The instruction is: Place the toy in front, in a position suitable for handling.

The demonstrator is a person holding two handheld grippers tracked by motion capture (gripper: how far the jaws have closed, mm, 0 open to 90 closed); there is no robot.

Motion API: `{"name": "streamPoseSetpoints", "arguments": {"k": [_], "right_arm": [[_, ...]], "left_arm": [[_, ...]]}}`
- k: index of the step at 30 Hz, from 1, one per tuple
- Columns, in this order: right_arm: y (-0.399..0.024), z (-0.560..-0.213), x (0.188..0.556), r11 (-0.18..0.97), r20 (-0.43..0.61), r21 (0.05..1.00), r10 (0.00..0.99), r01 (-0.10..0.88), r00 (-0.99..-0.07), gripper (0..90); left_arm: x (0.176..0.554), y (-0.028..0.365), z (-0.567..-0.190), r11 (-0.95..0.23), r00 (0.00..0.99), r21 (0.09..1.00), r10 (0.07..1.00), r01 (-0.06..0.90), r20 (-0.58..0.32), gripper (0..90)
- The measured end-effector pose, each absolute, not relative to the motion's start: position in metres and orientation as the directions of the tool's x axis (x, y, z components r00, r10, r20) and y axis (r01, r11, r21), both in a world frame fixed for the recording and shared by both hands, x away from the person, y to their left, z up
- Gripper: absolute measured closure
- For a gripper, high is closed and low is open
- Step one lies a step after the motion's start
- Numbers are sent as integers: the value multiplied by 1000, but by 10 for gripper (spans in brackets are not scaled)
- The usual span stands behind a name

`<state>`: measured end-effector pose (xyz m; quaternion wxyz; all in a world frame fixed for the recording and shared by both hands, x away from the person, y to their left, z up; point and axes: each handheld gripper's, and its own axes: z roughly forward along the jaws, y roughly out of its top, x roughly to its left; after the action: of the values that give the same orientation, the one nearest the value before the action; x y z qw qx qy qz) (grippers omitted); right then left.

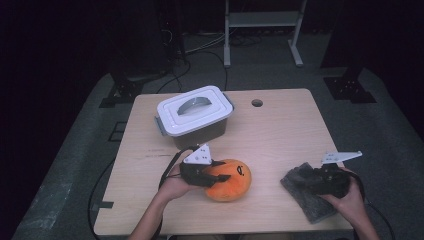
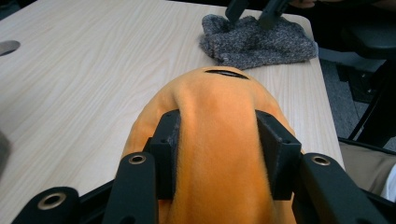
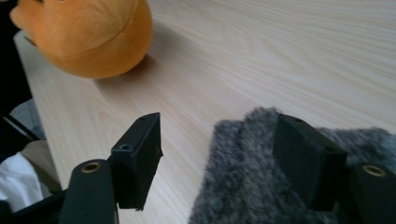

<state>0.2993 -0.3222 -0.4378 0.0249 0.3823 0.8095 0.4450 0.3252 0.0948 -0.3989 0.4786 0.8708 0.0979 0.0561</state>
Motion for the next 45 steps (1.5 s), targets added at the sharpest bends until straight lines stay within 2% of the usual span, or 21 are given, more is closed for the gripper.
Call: {"name": "streamPoseSetpoints", "arguments": {"k": [6, 8, 16, 23, 26, 27, 30, 33, 40, 45], "right_arm": [[-326, -441, 304, 326, 284, 699, 689, 636, -667, 380], [-326, -446, 303, 346, 244, 678, 726, 649, -642, 445], [-317, -461, 303, 417, 148, 610, 776, 674, -614, 519], [-314, -464, 301, 406, 144, 611, 787, 679, -600, 507], [-313, -464, 302, 413, 142, 604, 786, 682, -602, 463], [-309, -463, 301, 426, 129, 594, 787, 682, -604, 420], [-303, -462, 300, 458, 98, 579, 782, 675, -616, 392], [-303, -462, 301, 467, 88, 575, 781, 672, -618, 391], [-305, -464, 299, 464, 87, 591, 777, 660, -623, 415], [-304, -463, 298, 461, 67, 588, 791, 665, -608, 468]], "left_arm": [[326, 83, -410, -533, 980, 838, 201, 115, -7, 553], [326, 81, -412, -528, 981, 842, 195, 114, -10, 550], [323, 81, -412, -539, 982, 837, 188, 97, 8, 476], [321, 87, -409, -528, 979, 844, 202, 99, 11, 373], [320, 90, -405, -509, 978, 855, 208, 94, 16, 312], [320, 93, -401, -497, 977, 862, 211, 95, 14, 283], [316, 103, -399, -484, 970, 868, 243, 114, 9, 194], [313, 110, -406, -519, 967, 847, 252, 113, 25, 171], [312, 124, -414, -506, 964, 847, 264, 162, -27, 139], [314, 133, -420, -482, 962, 853, 261, 198, -75, 111]]}}
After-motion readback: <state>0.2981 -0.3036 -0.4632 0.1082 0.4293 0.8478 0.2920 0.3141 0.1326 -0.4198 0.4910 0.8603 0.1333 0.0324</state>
